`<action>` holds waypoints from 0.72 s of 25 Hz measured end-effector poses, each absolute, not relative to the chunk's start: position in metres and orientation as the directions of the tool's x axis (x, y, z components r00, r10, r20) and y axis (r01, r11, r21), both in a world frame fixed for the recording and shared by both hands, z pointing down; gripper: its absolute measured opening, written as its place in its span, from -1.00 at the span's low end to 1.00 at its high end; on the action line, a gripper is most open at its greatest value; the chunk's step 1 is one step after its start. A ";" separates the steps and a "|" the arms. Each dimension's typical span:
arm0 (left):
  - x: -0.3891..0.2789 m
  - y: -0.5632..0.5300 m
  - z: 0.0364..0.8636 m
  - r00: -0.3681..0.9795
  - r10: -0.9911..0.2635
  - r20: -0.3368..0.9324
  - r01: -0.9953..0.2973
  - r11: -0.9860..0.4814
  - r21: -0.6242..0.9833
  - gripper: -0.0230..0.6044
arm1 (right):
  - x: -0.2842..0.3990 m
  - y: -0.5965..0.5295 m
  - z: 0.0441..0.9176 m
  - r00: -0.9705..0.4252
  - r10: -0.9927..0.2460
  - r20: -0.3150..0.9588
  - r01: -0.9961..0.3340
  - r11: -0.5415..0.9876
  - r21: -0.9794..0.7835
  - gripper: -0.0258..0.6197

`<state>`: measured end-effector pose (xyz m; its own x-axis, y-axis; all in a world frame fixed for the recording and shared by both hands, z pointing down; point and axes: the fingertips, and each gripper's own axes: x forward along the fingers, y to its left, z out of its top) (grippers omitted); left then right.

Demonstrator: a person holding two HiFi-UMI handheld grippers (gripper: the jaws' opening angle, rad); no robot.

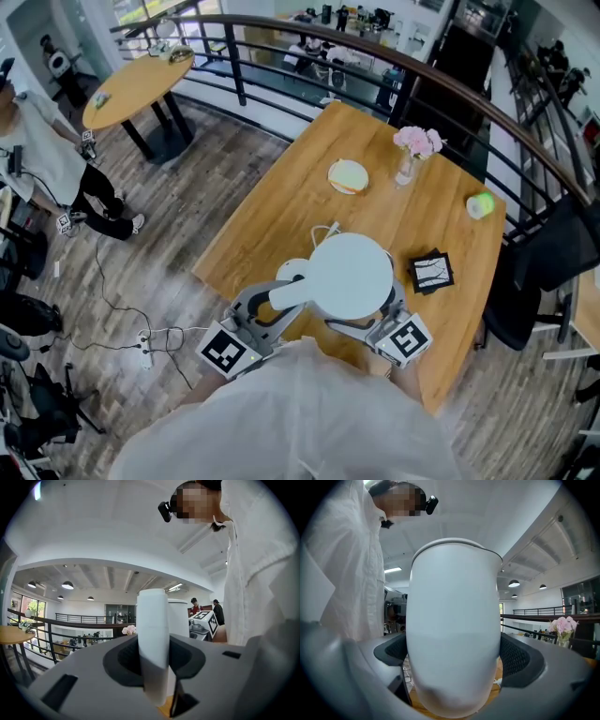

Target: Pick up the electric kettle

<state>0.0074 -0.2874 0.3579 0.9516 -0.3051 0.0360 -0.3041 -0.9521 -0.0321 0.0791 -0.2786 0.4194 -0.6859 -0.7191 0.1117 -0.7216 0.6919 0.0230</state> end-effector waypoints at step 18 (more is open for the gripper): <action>0.001 -0.291 0.357 0.956 -0.293 0.026 -0.293 -0.956 -0.031 -0.55 | 0.073 -0.281 0.418 -0.669 -0.732 0.131 -0.733 0.679 0.050 0.87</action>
